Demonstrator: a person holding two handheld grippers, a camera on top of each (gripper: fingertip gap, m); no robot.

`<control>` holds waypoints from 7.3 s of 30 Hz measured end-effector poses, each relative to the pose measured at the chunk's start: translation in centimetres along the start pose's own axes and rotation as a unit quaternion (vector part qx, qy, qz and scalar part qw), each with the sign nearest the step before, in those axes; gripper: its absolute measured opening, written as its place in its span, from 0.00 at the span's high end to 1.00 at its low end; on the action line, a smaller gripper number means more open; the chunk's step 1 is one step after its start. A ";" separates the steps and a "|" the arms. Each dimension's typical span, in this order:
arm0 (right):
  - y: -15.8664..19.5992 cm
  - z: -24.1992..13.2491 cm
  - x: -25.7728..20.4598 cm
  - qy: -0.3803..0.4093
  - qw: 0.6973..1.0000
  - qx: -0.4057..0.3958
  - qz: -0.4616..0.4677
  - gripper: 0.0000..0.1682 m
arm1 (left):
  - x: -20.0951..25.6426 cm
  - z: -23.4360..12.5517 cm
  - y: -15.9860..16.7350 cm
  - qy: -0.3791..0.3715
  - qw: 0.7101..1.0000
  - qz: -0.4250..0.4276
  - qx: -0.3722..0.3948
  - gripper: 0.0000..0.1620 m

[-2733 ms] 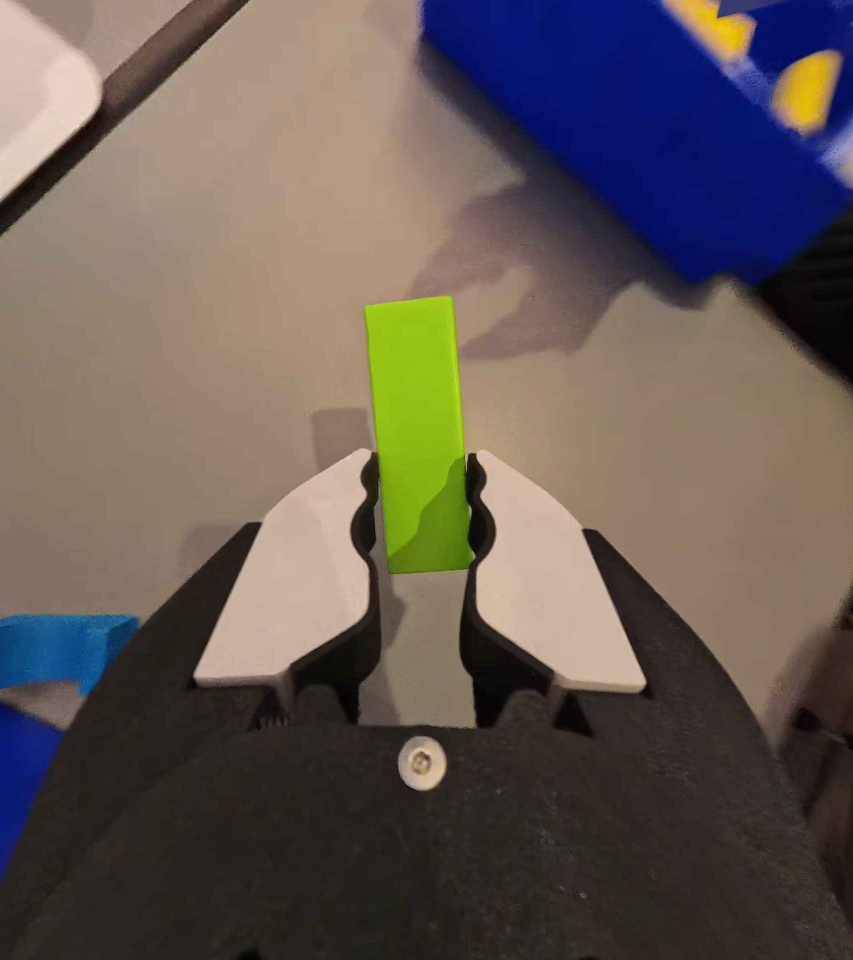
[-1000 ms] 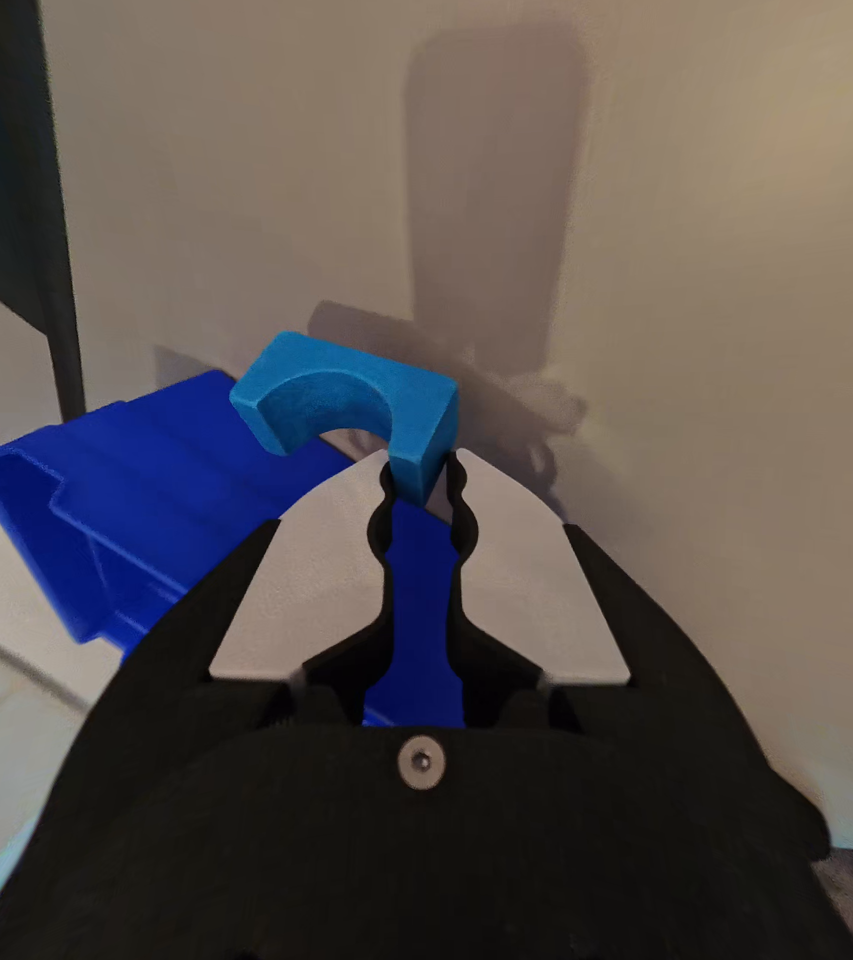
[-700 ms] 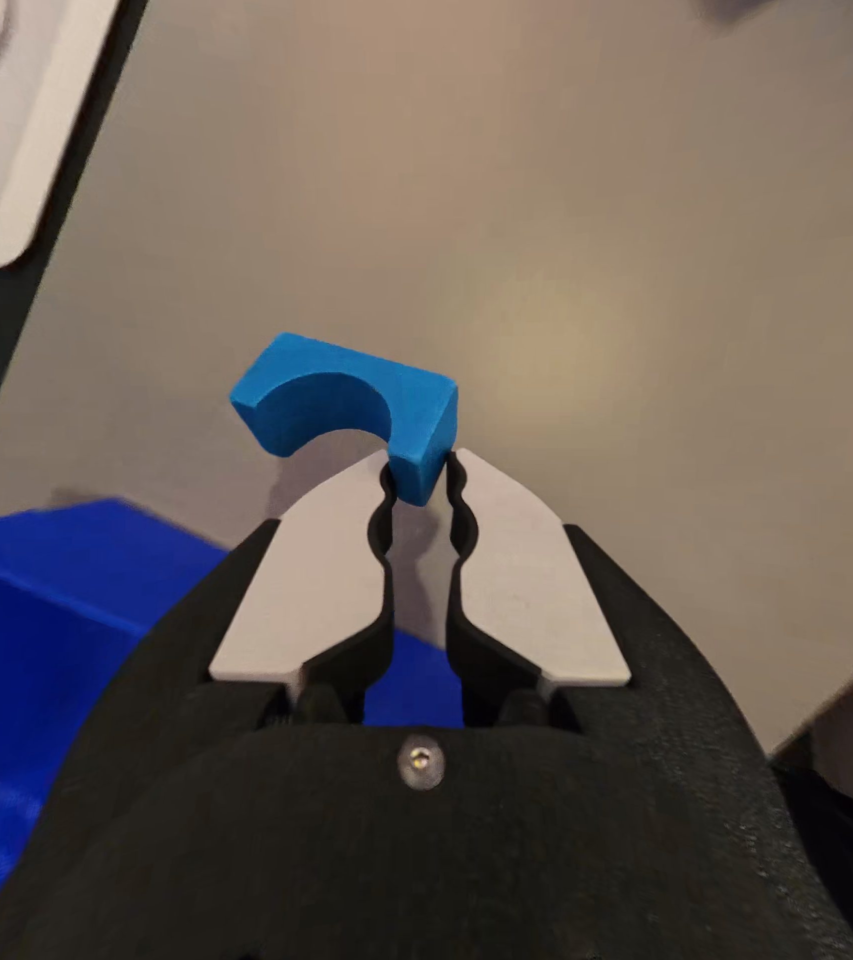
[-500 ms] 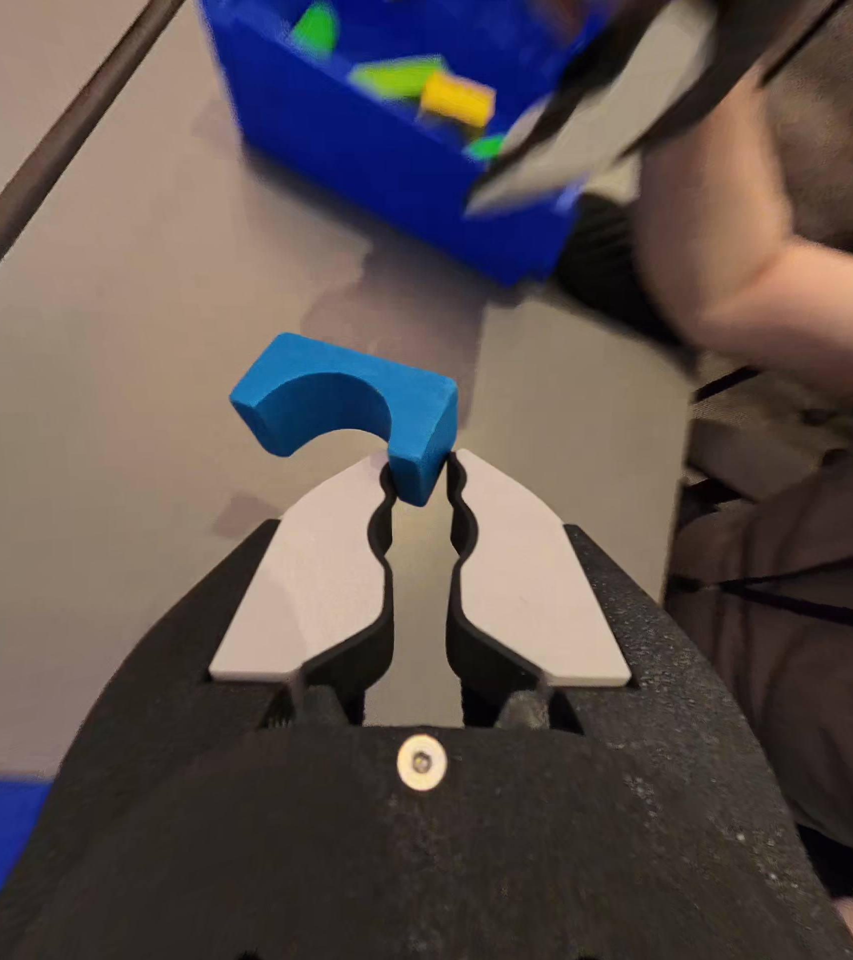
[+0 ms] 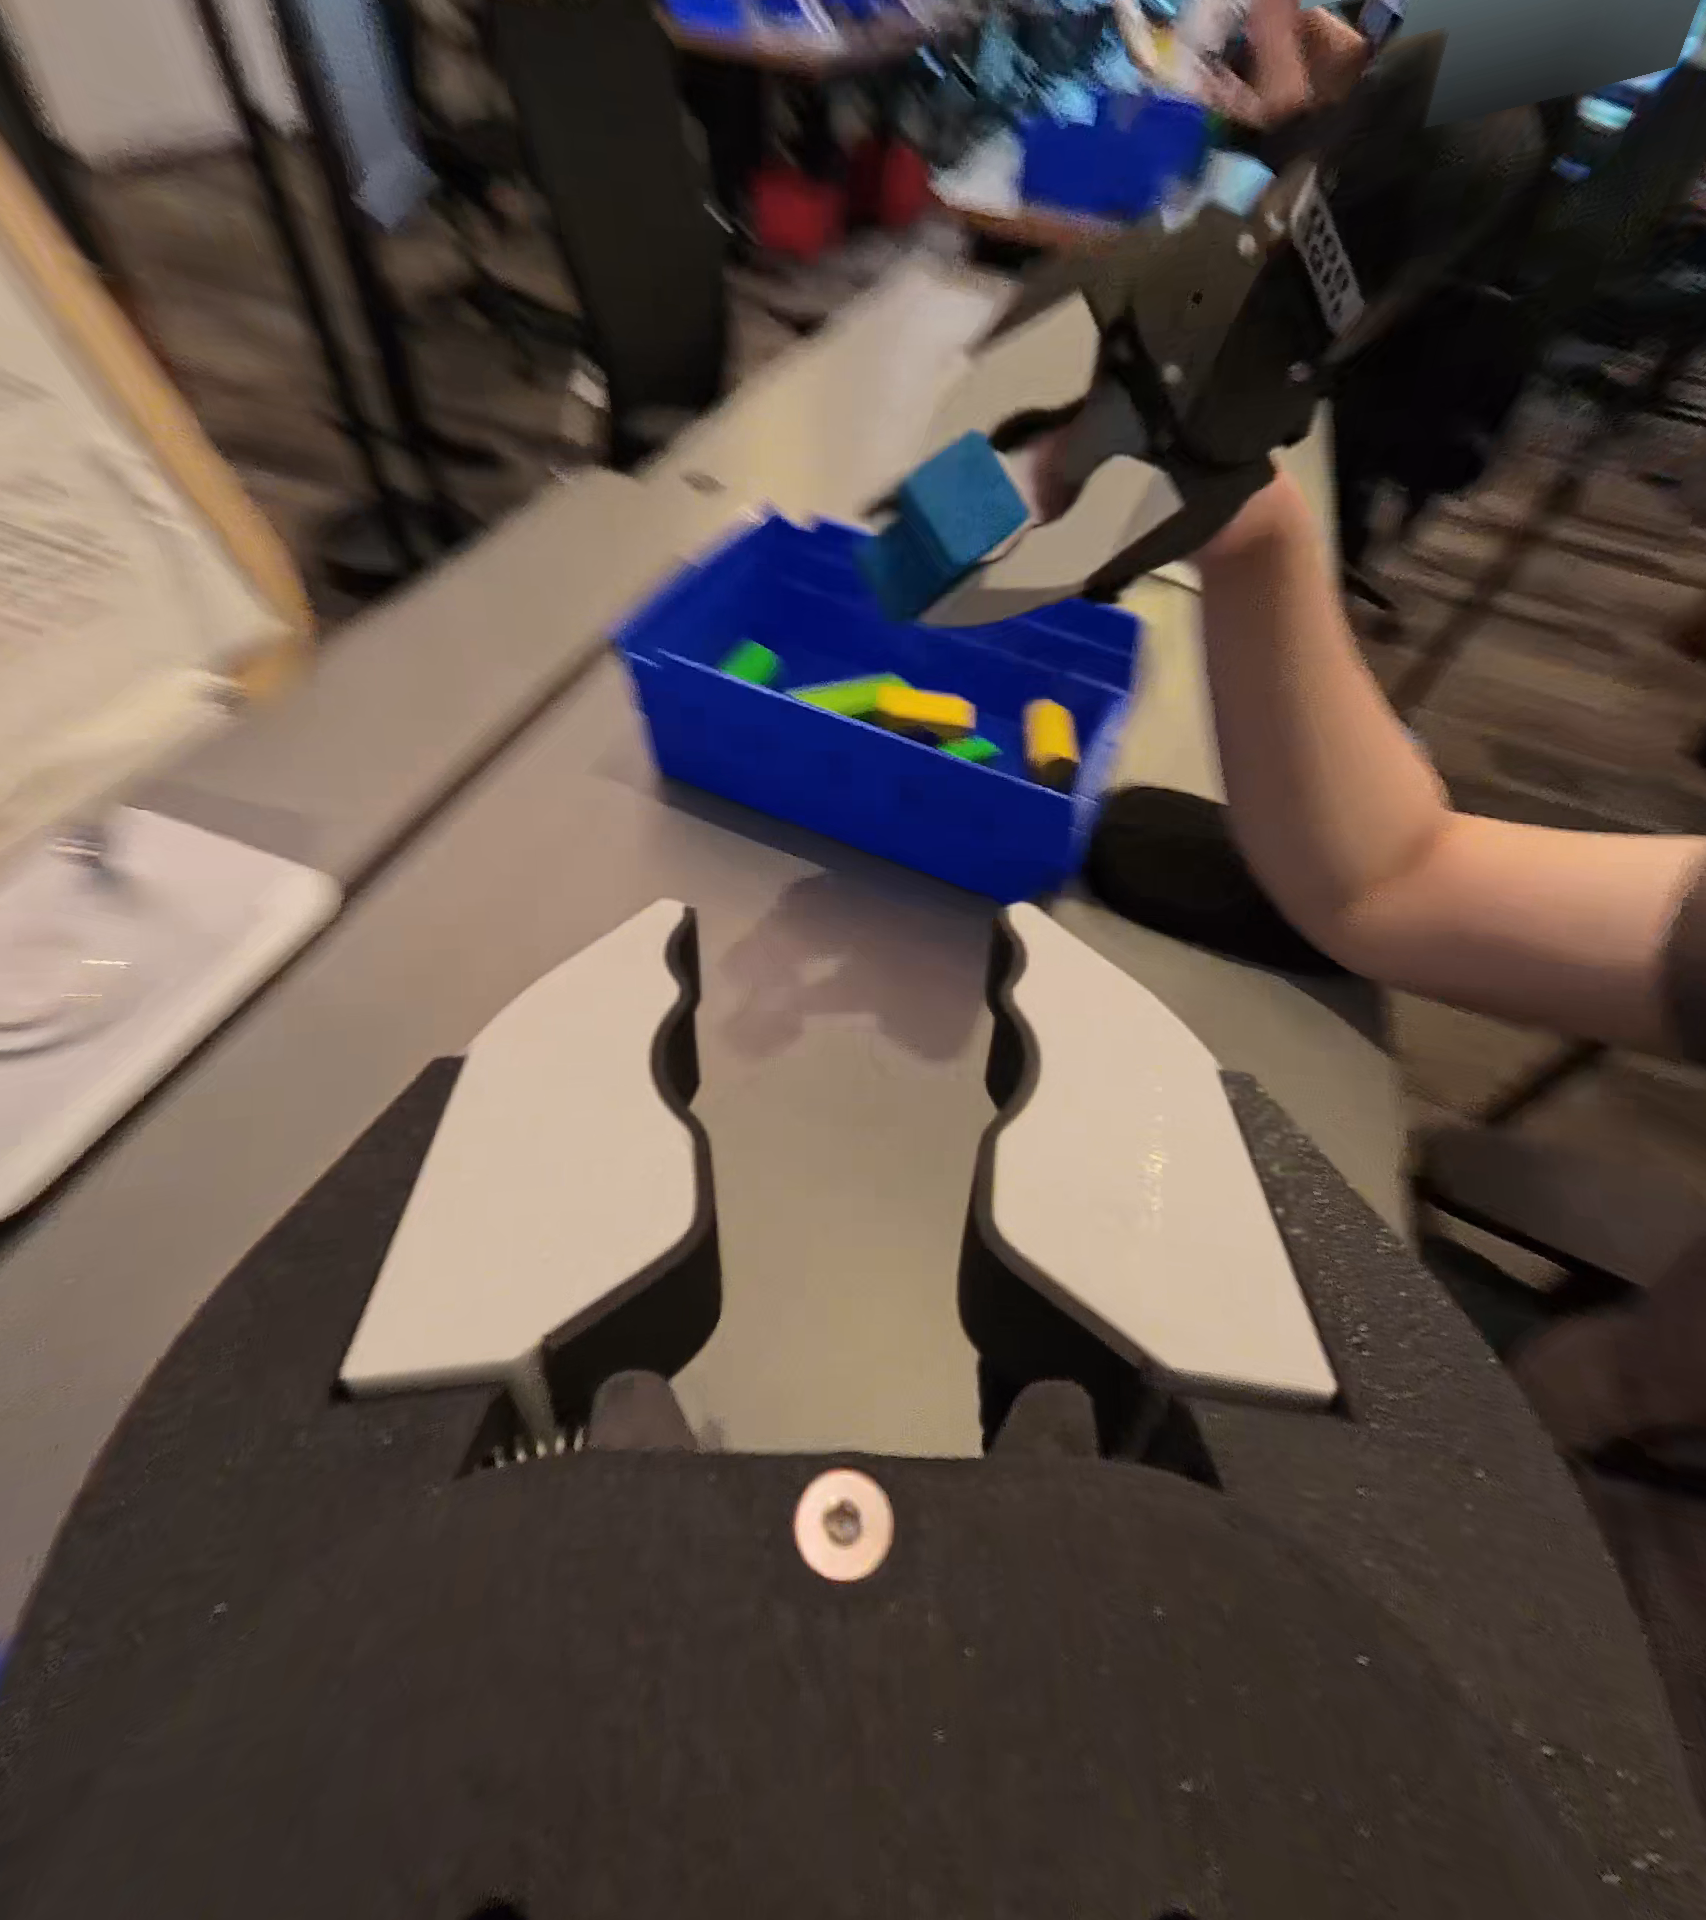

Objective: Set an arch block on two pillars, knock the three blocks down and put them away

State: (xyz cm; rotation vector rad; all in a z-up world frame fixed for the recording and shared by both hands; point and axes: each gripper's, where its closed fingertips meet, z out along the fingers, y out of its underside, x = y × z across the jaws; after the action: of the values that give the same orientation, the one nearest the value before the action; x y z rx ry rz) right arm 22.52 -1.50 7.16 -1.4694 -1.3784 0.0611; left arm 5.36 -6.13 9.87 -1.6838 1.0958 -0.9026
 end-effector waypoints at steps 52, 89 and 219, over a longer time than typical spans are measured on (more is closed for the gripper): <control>25.0 1.0 -4.9 -0.076 0.689 -0.467 0.549 0.95 | -14.5 -7.1 24.7 -0.259 0.806 -0.323 -0.424 0.86; 16.9 -2.6 3.1 -0.077 0.683 -0.527 0.500 0.96 | -14.7 -28.9 6.2 -0.421 0.871 -0.208 0.146 0.80; 10.0 -5.3 13.6 0.262 0.895 0.054 0.357 0.73 | -16.9 -17.1 17.7 -0.392 0.859 -0.098 -0.316 0.87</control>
State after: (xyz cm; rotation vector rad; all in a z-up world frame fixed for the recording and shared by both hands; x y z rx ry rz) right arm 37.32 7.62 10.54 -1.6702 -0.3530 0.1885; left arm -20.59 1.15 -2.90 -2.4149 0.6658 0.1294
